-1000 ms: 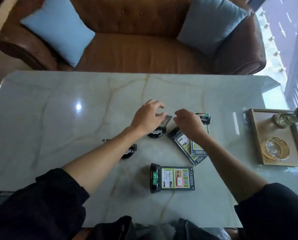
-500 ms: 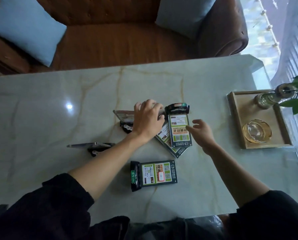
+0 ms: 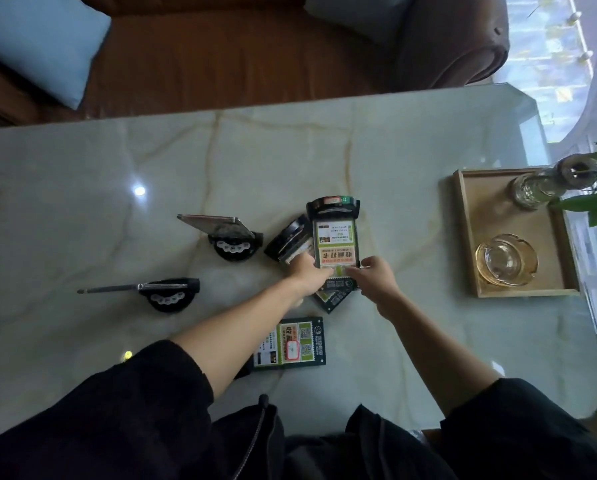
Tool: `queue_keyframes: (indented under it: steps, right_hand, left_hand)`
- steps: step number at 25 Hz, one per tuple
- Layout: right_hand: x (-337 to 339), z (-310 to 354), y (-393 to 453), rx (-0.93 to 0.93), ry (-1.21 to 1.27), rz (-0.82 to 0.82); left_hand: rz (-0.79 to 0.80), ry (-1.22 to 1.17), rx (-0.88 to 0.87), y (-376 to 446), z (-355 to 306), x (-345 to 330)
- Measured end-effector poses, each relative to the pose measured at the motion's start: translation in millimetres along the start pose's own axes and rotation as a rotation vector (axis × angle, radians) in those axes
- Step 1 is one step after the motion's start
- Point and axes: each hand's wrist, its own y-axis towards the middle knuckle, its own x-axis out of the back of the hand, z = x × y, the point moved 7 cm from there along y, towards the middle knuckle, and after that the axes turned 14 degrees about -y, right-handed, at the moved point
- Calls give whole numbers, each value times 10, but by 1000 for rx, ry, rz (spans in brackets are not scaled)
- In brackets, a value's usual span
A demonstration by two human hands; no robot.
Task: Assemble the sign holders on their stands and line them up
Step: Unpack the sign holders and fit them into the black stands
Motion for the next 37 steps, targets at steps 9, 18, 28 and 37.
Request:
queue_keyframes:
  steps: [9, 18, 28, 37]
  right_hand:
    - [728, 406, 48, 124, 172, -34]
    - [1292, 1182, 100, 207, 438, -51]
    - [1161, 1246, 104, 283, 471, 51]
    - [422, 712, -224, 127, 381, 96]
  left_hand:
    - [-42, -179, -13, 92, -349, 54]
    - [-73, -605, -134, 98, -1275, 275]
    - [35, -480, -169, 109, -1087, 512]
    - [137, 161, -157, -172, 53, 618]
